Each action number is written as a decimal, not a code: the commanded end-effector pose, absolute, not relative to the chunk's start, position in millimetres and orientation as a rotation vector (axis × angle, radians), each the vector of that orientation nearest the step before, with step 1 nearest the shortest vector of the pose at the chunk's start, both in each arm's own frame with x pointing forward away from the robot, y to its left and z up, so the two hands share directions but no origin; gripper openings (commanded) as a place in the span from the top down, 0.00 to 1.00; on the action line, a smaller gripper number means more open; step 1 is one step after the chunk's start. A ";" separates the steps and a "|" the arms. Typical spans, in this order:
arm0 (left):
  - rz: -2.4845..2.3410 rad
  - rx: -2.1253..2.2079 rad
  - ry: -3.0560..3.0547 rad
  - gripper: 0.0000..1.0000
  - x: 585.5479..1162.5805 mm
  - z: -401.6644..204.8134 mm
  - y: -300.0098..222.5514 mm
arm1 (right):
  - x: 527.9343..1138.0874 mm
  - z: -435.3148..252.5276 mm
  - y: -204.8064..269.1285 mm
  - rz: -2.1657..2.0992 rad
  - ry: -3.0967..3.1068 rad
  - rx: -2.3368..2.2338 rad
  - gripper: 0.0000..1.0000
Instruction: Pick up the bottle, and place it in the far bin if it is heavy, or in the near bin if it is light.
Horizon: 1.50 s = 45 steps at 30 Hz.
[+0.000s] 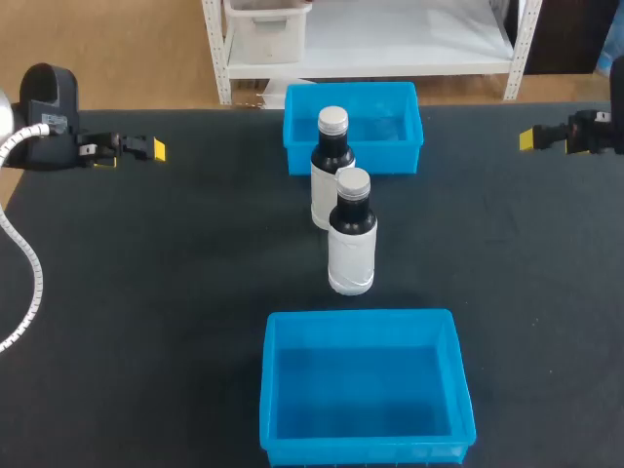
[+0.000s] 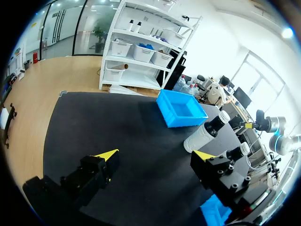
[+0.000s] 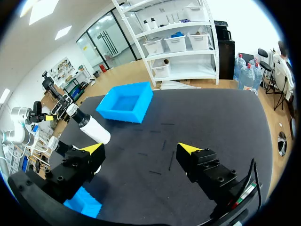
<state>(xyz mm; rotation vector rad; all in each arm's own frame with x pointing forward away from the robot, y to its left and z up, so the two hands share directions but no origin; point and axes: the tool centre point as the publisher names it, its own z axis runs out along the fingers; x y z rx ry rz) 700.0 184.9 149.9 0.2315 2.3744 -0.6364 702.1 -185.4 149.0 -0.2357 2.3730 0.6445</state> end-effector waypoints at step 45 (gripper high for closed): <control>-0.636 0.231 2.374 0.00 700.0 149.9 184.9 | 706.6 177.8 -184.2 0.973 1.820 -1.489 0.00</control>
